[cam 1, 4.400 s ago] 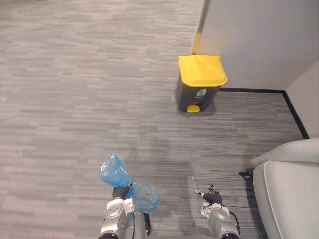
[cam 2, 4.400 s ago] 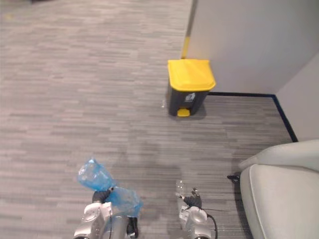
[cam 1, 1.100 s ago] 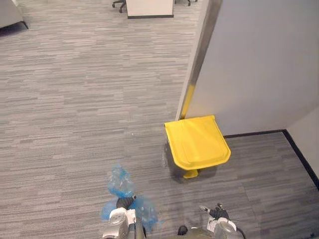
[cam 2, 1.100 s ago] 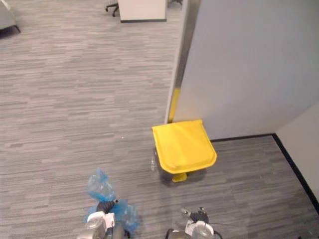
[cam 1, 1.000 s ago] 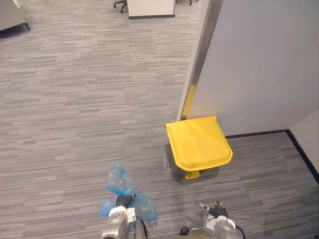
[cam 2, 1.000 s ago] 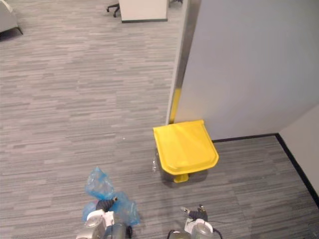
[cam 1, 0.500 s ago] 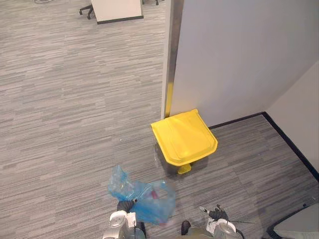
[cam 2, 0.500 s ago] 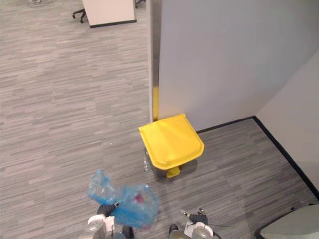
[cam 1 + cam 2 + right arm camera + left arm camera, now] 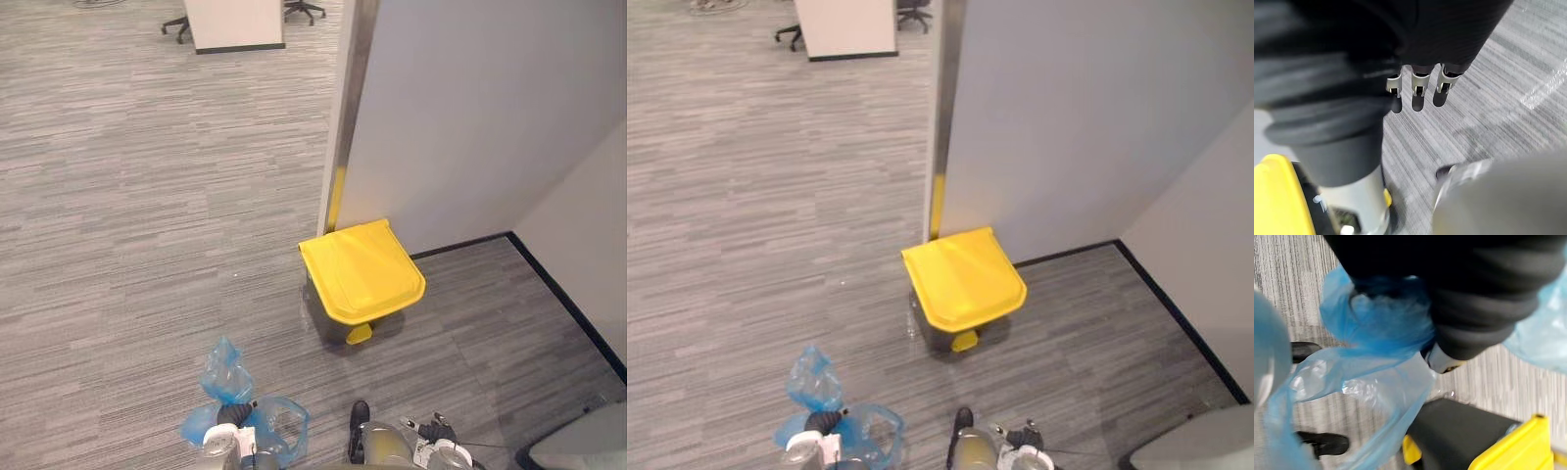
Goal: Gather rubbish on tea table into small bin, then transfer packed bag to large trash can.
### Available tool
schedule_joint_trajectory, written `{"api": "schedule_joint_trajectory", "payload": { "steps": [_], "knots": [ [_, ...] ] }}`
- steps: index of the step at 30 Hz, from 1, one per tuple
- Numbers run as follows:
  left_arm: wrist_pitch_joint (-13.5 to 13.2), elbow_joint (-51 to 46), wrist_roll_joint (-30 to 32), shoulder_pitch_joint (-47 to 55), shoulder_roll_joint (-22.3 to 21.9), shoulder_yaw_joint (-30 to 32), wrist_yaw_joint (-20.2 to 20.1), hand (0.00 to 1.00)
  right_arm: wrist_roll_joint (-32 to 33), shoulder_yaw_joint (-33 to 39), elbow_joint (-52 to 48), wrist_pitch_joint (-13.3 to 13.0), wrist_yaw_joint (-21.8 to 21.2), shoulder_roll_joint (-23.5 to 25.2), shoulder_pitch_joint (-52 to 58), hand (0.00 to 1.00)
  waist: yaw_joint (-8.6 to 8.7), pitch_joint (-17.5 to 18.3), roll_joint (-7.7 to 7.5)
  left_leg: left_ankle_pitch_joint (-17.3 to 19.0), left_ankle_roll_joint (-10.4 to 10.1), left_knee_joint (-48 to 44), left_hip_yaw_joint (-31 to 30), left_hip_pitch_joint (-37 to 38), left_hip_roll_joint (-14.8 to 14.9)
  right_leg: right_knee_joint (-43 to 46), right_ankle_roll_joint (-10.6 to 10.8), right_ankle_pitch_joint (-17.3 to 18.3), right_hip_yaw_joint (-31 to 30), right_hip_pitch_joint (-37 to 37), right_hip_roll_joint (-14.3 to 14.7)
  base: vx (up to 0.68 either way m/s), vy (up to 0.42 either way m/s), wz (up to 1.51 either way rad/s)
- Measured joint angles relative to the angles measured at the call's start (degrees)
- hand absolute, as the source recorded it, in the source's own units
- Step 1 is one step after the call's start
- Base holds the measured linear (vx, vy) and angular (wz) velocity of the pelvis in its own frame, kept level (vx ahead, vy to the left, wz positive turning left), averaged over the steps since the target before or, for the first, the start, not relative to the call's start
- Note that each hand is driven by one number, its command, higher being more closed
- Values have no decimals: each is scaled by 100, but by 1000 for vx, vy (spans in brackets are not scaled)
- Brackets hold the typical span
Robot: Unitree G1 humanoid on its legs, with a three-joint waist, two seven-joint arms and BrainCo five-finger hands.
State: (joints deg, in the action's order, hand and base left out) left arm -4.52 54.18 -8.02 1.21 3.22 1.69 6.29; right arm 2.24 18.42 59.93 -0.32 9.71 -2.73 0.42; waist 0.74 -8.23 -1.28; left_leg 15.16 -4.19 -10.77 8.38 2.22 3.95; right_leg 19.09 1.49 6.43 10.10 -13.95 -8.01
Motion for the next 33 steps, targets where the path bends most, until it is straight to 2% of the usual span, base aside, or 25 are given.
{"api": "schedule_joint_trajectory", "payload": {
  "steps": [2,4,5,6,7,8,9,11,12,13,15,19,24,29,33],
  "knots": [
    [-3,-1,-5,19,-1,12,5,100,-1,3,19,26,1,-3,-115,0,-49,7,172,-59,-59,-362,-50,-71,173,29,-46,79,135,180,123,512,-163,8],
    [2,-59,-6,-2,-124,14,6,100,1,-13,-39,22,-10,25,-142,0,-33,-10,202,-283,-101,-1382,-182,-283,312,493,-78,117,197,300,116,386,-156,7],
    [2,-101,-6,3,-156,17,4,100,1,-50,-72,12,-9,29,-130,0,-15,-24,239,-324,-129,-1744,-173,-340,416,663,-53,209,189,228,205,111,-93,-1],
    [1,-263,-6,-10,-154,106,-23,100,17,-200,-254,-12,-3,102,-39,0,-63,13,191,-290,-129,-2795,-12,-675,631,-313,-127,55,138,713,320,58,-81,-12],
    [1,-320,-7,-33,-263,161,-20,100,16,-290,-332,-29,-5,103,-33,0,-101,-1,300,-141,-120,-3309,141,-849,842,-358,-204,182,170,887,430,72,-33,-19],
    [4,-328,-5,-76,-309,159,-44,100,16,-289,-336,-36,1,103,-89,0,-95,17,334,70,-98,-3456,256,-1000,904,-392,-216,178,114,980,430,271,40,-28],
    [5,-407,-5,-149,-364,162,-54,100,33,-282,-409,-34,9,130,-173,0,-82,-36,235,287,-92,-3347,413,-1199,794,-474,-211,175,7,1067,324,297,76,-26],
    [-5,-476,-5,-240,-401,150,-66,100,53,-248,-506,-56,30,190,-222,0,-88,-108,142,302,-66,-2452,465,-1307,539,-527,-155,143,-88,1215,132,244,129,-21],
    [-6,-494,-5,-260,-445,106,-84,100,60,-168,-519,-68,30,188,-208,0,-85,-59,239,-268,-49,-1447,408,-1261,495,-534,-61,130,-114,1247,160,227,231,-34],
    [-5,-484,-5,-275,-510,120,-92,100,68,-110,-518,-65,42,165,-213,0,-114,-71,336,-616,6,-1084,361,-1159,520,-541,156,245,-223,1336,239,171,209,-35],
    [-7,-469,-5,-283,-418,136,-82,100,73,-66,-536,-63,30,413,-175,0,-125,-25,133,-619,5,-1085,443,-1110,310,-644,300,227,-427,1326,63,120,149,-26],
    [-9,-462,5,-276,-371,141,-111,100,66,-62,-520,-48,27,590,-142,0,-125,8,81,-621,10,-842,574,-927,177,-838,340,75,-667,1358,-39,72,91,-28],
    [-5,-350,87,-212,-393,192,-156,100,29,-73,-520,-49,31,622,-49,0,-128,28,104,-653,20,-385,877,-514,250,-1002,342,64,-968,1373,103,-29,-44,-45],
    [15,-166,121,-128,-537,263,-156,100,14,-117,-516,-49,35,499,8,0,-111,49,109,-1040,-31,259,1028,-261,243,-1049,251,-3,-1110,1207,193,-88,-72,-26],
    [17,-165,121,61,-504,402,-145,100,11,-173,-504,-50,37,455,82,0,-141,106,90,-1156,-52,564,1246,-101,263,-1252,215,-165,-1356,1184,287,-63,-27,-32]
  ]
}}
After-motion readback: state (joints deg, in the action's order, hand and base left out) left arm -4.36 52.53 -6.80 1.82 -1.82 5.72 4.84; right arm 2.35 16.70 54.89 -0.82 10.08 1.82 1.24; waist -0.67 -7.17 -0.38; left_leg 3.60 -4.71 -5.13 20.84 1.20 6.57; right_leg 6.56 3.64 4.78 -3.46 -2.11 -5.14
